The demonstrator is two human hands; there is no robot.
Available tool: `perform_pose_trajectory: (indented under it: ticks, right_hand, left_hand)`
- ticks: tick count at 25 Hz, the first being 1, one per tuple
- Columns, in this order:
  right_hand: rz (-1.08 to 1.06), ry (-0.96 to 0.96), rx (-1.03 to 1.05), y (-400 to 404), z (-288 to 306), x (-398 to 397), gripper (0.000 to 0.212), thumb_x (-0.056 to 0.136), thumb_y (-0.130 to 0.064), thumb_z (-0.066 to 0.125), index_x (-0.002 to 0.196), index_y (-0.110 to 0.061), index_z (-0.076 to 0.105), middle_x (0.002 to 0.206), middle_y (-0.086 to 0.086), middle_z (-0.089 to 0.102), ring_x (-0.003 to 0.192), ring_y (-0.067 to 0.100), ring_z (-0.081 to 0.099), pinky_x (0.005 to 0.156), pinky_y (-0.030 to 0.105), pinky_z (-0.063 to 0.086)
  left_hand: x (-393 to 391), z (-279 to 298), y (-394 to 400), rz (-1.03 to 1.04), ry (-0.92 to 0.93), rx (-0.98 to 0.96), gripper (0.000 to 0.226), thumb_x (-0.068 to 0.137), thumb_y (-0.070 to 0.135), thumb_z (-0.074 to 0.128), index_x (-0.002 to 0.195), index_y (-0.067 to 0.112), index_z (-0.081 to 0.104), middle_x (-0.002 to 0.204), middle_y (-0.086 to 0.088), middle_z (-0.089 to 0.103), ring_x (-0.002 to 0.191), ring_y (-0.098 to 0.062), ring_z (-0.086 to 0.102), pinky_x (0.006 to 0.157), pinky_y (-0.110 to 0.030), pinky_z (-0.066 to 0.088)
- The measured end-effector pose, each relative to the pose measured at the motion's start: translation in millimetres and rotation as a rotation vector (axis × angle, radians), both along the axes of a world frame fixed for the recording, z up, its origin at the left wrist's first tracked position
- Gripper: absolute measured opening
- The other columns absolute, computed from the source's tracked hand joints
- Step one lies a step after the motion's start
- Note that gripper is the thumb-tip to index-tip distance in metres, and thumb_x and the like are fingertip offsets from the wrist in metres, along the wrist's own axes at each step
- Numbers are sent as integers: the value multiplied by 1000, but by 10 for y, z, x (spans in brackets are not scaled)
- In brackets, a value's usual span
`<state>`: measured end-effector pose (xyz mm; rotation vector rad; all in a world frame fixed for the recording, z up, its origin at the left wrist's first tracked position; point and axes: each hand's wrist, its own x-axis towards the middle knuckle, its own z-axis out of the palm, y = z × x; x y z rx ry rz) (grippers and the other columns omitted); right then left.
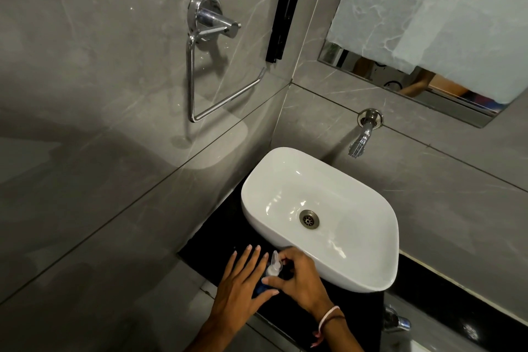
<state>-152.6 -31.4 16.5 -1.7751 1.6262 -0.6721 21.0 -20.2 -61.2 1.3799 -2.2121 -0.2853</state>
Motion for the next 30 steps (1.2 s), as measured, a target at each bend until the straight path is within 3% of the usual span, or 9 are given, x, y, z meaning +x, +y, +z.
perform_pose_trajectory:
  ticks: [2,4,8,11,16,20,23,27,30]
  right_hand:
    - [90,-19,2,-3,-24,-50,34,69,-27,92,100,-29,77,108,-14,68,106,3,63,97,28,54]
    - [111,-13,0,-10,-29,-57,30,73,-21,90,101,-26,80,110,-18,68,110,3,62,100,29,53]
    - [29,72,-74,44,-66,-4,29,71,-32,90,98,-29,80,102,-32,62,107,-2,57,91,9,45]
    - [77,60,-103,79,-115,-25,26,81,-33,82,106,-27,77,117,-30,57,118,-4,51,96,3,39]
    - [112,178,-215,149,-124,20,26,94,-44,66,114,-29,73,117,-17,64,112,0,52,98,20,46]
    - [69,216,-267,199,-137,49,38,94,-53,61,119,-26,72,120,-12,65,114,3,52,99,21,45]
    - [112,146,-226,194,-155,17,28,97,-43,63,121,-29,70,128,-14,59,122,0,46,106,23,43]
    - [79,192,-286,192,-157,57,23,97,-46,61,111,-31,70,112,-16,66,106,2,52,91,26,51]
    - [32,199,-290,204,-160,74,32,95,-51,61,114,-28,72,112,-14,67,107,1,52,92,24,52]
  left_hand:
    - [-8,14,0,6,-2,-1,75,90,70,41,141,16,50,147,-7,49,139,-25,40,112,-44,23]
    - [-13,21,4,6,1,11,75,89,70,45,141,16,49,149,-7,47,140,-24,38,110,-46,26]
    - [13,22,-12,-8,3,17,75,90,71,43,141,17,49,149,-6,46,140,-24,38,109,-46,28]
    - [2,5,7,-2,17,13,74,90,71,42,140,17,51,148,-6,48,140,-24,39,108,-46,29]
    - [-19,25,4,21,13,10,71,89,68,42,137,16,54,146,-7,51,137,-26,43,107,-47,29]
    - [-1,-4,0,12,-14,27,70,87,65,44,137,17,54,146,-8,51,137,-26,43,107,-49,29]
    - [-12,-22,1,20,7,43,70,87,66,46,136,17,55,145,-8,51,137,-26,43,107,-49,30]
    - [-7,-21,-4,21,1,41,70,87,67,47,136,18,56,144,-6,53,136,-25,44,107,-49,30]
    - [-1,-3,-7,25,-11,41,68,87,66,46,134,18,57,144,-6,54,136,-25,44,107,-49,30]
